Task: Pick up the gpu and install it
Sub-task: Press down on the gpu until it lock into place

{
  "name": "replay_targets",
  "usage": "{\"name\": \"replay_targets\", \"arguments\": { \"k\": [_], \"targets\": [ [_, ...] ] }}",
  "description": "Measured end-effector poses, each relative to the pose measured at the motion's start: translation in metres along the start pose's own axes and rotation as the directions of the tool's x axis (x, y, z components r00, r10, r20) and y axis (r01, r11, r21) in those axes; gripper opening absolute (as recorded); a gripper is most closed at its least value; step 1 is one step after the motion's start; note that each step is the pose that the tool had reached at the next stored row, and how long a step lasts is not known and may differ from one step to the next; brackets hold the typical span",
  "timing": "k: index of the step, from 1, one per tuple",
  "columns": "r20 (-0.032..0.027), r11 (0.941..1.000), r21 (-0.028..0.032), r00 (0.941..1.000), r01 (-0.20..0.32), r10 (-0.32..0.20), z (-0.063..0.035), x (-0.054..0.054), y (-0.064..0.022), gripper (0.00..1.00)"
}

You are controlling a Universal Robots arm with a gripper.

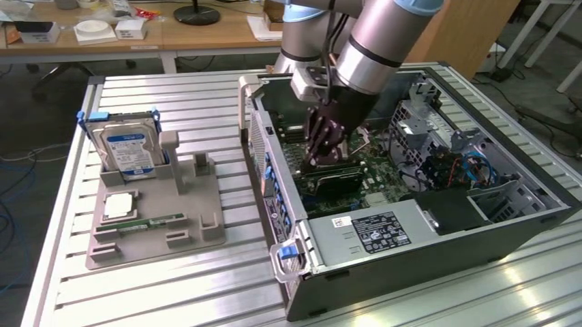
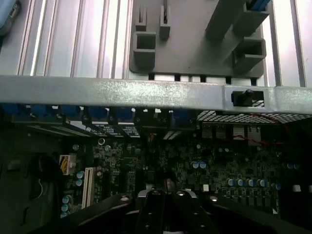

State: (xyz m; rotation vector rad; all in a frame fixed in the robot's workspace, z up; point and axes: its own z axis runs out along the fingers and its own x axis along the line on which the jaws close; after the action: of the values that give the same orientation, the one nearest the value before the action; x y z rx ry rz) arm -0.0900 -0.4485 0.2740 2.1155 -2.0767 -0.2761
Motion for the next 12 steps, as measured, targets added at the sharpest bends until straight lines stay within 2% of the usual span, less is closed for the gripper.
{"name": "replay_targets", "arguments": {
  "k": [1, 3, 12],
  "targets": [
    [-0.0007, 0.9999, 0.0112, 1.0000, 0.002, -0.002, 0.0004, -0.0004, -0.0001, 0.10],
    [-0.0017, 0.9996, 0.0266, 1.0000, 0.005, -0.005, 0.0017, -0.0008, 0.0000, 0.10],
    [-0.0018, 0.9996, 0.0274, 1.0000, 0.005, -0.005, 0.0017, -0.0008, -0.0001, 0.10]
  ]
}}
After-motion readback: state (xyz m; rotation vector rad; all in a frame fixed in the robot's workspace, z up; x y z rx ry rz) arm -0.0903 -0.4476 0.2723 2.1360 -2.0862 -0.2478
